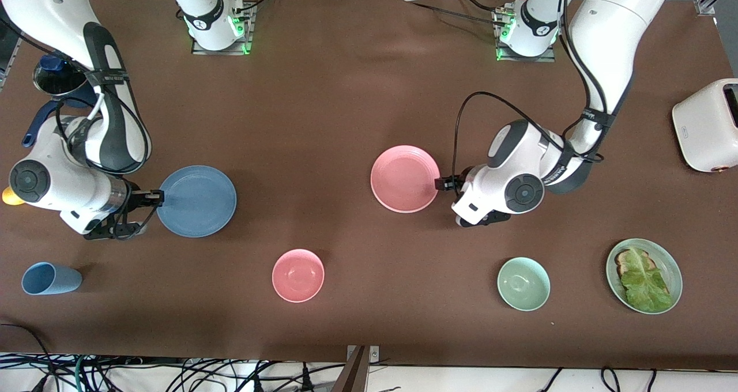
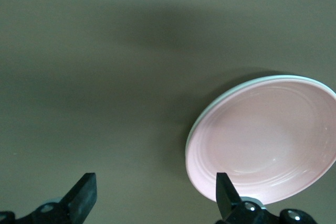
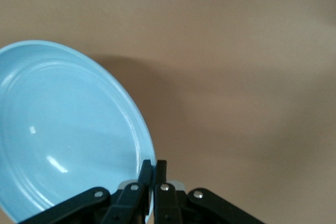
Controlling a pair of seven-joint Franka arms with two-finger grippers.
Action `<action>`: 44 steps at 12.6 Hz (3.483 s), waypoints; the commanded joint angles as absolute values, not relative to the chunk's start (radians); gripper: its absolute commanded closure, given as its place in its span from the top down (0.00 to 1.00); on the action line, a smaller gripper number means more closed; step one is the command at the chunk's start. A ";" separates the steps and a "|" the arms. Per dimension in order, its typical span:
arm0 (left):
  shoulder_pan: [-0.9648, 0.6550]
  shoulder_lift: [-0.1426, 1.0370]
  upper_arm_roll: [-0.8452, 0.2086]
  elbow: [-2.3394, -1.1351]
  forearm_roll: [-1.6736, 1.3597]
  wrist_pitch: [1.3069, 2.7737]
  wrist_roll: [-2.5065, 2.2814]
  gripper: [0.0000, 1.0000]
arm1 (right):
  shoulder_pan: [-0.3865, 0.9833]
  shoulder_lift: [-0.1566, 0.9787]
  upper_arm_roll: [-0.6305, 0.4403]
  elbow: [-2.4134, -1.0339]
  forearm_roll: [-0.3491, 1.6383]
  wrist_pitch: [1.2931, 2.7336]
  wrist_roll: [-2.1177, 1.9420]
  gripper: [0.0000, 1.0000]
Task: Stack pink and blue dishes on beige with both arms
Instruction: 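Release the pink plate with the left gripper while the right gripper lifts the blue plate, then carry the blue plate over the pink plate with the right gripper, then lower the blue plate onto the pink plate and open the right gripper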
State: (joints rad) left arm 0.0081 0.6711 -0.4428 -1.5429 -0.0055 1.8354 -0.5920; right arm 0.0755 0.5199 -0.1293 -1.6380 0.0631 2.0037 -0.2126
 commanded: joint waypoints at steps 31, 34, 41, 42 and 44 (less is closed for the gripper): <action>0.078 0.023 -0.055 -1.629 -0.004 1.559 -0.084 1.00 | 0.707 0.655 0.086 -1.585 0.164 2.295 1.112 0.00; 0.087 0.023 -0.057 -1.629 -0.011 1.560 -0.084 1.00 | 0.709 0.661 0.086 -1.580 0.164 2.306 1.114 0.00; 0.077 0.026 -0.061 -1.603 -0.018 1.562 -0.089 1.00 | 0.713 0.689 0.086 -1.577 0.164 2.359 1.135 0.00; 0.075 0.028 -0.061 -1.603 -0.018 1.560 -0.089 1.00 | 0.715 0.692 0.086 -1.578 0.164 2.368 1.134 0.00; 0.075 0.026 -0.061 -1.603 -0.029 1.560 -0.087 1.00 | 0.715 0.698 0.086 -1.577 0.164 2.378 1.135 0.00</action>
